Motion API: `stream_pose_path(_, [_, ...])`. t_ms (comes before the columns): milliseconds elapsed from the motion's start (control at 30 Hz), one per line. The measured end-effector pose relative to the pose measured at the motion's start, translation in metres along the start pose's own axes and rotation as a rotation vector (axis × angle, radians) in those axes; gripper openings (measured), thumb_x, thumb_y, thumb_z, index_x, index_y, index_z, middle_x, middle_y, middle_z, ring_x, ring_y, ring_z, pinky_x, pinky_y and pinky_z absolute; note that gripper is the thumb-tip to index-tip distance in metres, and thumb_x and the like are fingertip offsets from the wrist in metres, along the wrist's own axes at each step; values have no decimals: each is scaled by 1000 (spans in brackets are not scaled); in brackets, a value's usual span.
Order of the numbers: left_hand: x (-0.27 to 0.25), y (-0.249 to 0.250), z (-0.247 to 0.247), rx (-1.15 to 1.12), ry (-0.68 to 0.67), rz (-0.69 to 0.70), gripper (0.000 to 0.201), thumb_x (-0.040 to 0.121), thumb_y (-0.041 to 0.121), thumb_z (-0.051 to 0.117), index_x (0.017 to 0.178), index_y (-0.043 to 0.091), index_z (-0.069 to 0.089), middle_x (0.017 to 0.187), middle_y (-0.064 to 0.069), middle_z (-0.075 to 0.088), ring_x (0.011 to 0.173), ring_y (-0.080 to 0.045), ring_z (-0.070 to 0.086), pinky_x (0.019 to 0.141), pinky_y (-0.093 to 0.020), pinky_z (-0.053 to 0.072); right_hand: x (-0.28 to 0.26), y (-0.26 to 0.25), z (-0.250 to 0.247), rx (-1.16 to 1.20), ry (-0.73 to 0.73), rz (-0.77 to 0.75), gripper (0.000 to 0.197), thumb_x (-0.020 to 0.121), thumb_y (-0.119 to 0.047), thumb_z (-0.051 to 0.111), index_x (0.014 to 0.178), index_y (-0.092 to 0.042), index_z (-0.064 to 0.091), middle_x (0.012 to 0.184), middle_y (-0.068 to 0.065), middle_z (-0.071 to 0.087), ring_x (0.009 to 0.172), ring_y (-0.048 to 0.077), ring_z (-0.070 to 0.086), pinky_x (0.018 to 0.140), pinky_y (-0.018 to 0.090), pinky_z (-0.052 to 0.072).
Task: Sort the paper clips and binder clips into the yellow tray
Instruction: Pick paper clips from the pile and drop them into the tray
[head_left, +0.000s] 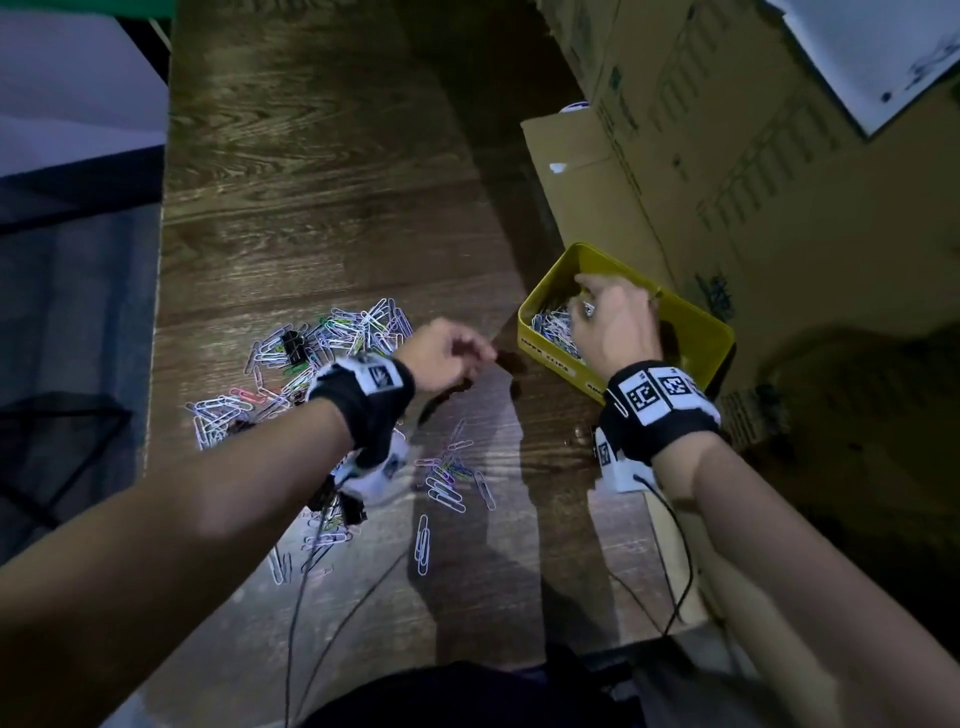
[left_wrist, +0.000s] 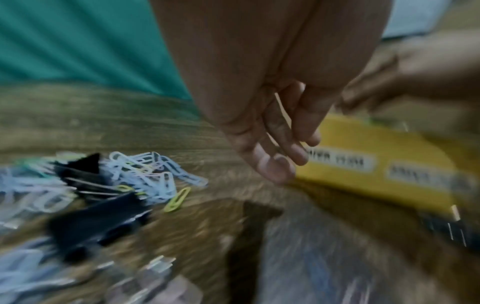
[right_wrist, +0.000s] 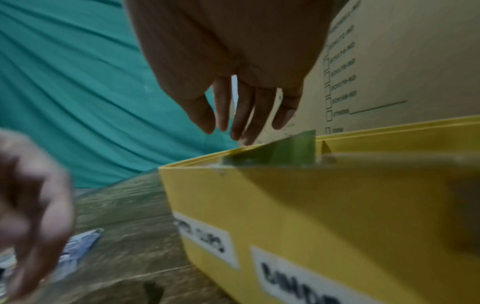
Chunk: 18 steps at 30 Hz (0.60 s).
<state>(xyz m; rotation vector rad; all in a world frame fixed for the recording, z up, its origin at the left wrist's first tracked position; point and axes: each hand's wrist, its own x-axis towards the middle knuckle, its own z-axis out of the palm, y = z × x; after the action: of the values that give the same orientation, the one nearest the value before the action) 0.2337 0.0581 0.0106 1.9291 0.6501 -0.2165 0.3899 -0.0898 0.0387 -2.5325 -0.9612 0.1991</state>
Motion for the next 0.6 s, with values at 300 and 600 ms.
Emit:
stream_pose_path(300, [-69, -74, 56, 770, -143, 313, 52, 78, 13, 29, 125, 7, 50, 126, -11, 52, 111, -31, 50, 91, -44, 47, -98, -33, 42, 9, -574, -293, 19, 87, -29, 61, 102, -17, 67, 100, 8, 66, 91, 26, 64, 78, 34, 52])
stream_pose_path(600, [-124, -103, 65, 770, -55, 445, 61, 83, 37, 55, 136, 14, 38, 131, -7, 48, 118, -22, 45, 101, -36, 41, -188, -43, 89, -100, -724, -69, 98, 73, -57, 69, 144, -9, 22, 141, 13, 31, 127, 34, 39, 102, 40, 37])
